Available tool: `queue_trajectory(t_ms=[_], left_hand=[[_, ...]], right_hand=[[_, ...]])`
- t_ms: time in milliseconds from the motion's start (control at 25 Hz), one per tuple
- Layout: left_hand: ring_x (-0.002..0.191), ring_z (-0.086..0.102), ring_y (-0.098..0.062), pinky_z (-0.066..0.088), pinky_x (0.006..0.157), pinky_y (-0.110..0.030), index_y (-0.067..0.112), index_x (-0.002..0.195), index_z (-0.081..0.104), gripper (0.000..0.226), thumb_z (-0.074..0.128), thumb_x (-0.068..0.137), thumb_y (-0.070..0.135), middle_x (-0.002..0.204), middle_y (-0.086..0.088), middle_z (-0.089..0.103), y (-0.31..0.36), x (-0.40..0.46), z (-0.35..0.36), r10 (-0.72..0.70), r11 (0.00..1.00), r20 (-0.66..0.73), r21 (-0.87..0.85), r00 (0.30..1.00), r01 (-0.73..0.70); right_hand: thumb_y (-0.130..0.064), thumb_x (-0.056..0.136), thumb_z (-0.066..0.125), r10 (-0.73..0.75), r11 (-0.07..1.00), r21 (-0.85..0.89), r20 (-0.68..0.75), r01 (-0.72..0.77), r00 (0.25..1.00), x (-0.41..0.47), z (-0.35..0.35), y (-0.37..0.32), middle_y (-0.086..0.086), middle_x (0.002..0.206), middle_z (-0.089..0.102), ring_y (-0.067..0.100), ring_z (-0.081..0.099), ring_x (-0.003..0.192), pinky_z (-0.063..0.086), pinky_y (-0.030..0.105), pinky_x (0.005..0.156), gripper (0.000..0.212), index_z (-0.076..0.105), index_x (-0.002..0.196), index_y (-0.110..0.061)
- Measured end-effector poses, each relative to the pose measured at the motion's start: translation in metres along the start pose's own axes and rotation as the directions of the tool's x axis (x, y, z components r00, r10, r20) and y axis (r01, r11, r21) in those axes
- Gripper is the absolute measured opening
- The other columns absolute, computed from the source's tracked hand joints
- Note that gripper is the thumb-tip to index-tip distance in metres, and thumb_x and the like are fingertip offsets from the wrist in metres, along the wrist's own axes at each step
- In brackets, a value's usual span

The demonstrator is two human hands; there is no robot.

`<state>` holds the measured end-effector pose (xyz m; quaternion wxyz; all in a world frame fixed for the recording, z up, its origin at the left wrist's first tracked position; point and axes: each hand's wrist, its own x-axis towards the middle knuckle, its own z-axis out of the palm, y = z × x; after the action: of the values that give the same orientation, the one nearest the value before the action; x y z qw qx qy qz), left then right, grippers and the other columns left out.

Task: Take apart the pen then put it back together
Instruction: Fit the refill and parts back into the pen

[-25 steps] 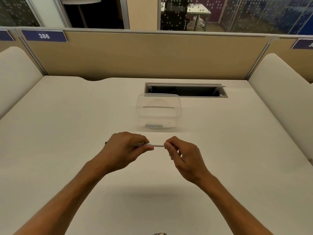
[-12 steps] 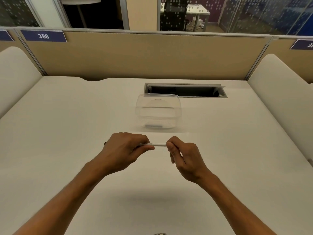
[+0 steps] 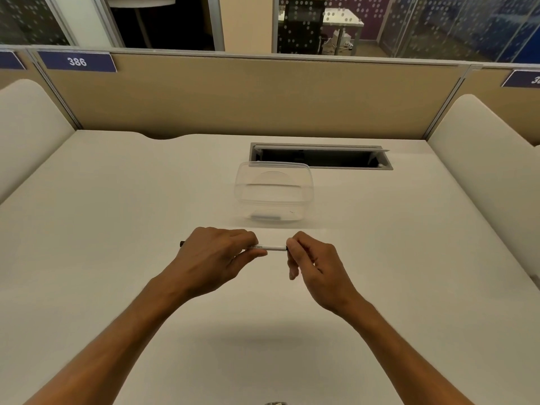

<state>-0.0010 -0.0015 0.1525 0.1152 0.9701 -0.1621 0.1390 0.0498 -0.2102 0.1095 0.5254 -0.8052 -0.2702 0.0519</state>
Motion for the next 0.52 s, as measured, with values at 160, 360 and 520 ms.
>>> queue_trajectory(t_ms=[160, 360, 520], left_hand=[[0.046, 0.042, -0.011, 0.032, 0.042, -0.026, 0.026, 0.078, 0.062, 0.036, 0.042, 0.091, 0.054, 0.058, 0.010, 0.060, -0.002, -0.001, 0.003, -0.052, 0.996, 0.035, -0.067, 0.998, 0.054], [0.051, 0.045, -0.014, 0.036, 0.048, -0.030, 0.028, 0.082, 0.064, 0.039, 0.043, 0.087, 0.061, 0.050, 0.006, 0.050, -0.008, -0.002, 0.003, -0.124, 0.957, 0.123, -0.247, 0.985, 0.151], [0.052, 0.045, -0.014, 0.034, 0.049, -0.028, 0.030, 0.080, 0.064, 0.036, 0.047, 0.086, 0.061, 0.050, 0.004, 0.050, -0.008, -0.003, 0.004, -0.145, 0.926, 0.146, -0.328, 0.979, 0.186]], right_hand=[[-0.038, 0.097, 0.042, -0.252, 0.919, -0.327, -0.061, 0.219, 0.966, 0.001, -0.008, 0.002, -0.014, 0.071, 0.058, 0.012, 0.057, 0.061, 0.048, 0.033, 0.055, 0.019, 0.054, 0.087, -0.026], [-0.031, 0.099, 0.045, -0.436, 0.805, -0.451, -0.009, 0.385, 0.900, 0.003, -0.013, 0.005, -0.006, 0.079, 0.062, 0.009, 0.052, 0.066, 0.043, 0.027, 0.053, 0.025, 0.062, 0.090, -0.016], [-0.026, 0.100, 0.044, -0.473, 0.779, -0.458, 0.019, 0.428, 0.881, 0.003, -0.011, 0.004, -0.001, 0.078, 0.060, 0.018, 0.052, 0.067, 0.043, 0.031, 0.053, 0.026, 0.061, 0.089, -0.011]])
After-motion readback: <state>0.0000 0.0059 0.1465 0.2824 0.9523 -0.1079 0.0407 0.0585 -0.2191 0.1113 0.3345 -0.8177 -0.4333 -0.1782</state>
